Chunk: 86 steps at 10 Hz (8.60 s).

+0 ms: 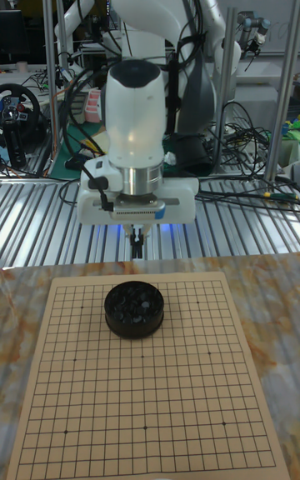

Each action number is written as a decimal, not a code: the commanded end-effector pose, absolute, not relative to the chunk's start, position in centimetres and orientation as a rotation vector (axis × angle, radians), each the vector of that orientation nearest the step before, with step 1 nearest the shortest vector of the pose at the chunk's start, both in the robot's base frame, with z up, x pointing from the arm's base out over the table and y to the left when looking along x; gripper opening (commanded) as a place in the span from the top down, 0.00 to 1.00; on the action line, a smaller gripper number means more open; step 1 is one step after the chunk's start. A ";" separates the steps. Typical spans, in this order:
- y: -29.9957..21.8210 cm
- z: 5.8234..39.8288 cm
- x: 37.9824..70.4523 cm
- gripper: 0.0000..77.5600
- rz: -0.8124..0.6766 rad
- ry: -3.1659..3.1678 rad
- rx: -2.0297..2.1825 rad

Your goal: Play the first move as black on the 3-4 point in the upper right corner of the Go board

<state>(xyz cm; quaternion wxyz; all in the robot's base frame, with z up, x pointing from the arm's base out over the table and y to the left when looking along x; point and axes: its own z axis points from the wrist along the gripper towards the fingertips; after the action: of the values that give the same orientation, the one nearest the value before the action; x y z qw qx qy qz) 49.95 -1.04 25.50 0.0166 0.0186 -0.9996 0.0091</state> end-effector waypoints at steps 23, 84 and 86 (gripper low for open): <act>-1.2 20.5 45.5 1.00 0.045 -3.096 -0.060; -1.3 11.9 47.7 0.00 0.010 -3.086 -0.005; -1.4 11.5 47.8 0.00 0.008 -3.086 -0.001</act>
<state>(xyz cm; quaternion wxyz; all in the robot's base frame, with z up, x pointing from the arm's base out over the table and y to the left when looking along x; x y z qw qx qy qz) 47.52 -1.22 11.82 0.0289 -0.0027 -0.9996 0.0061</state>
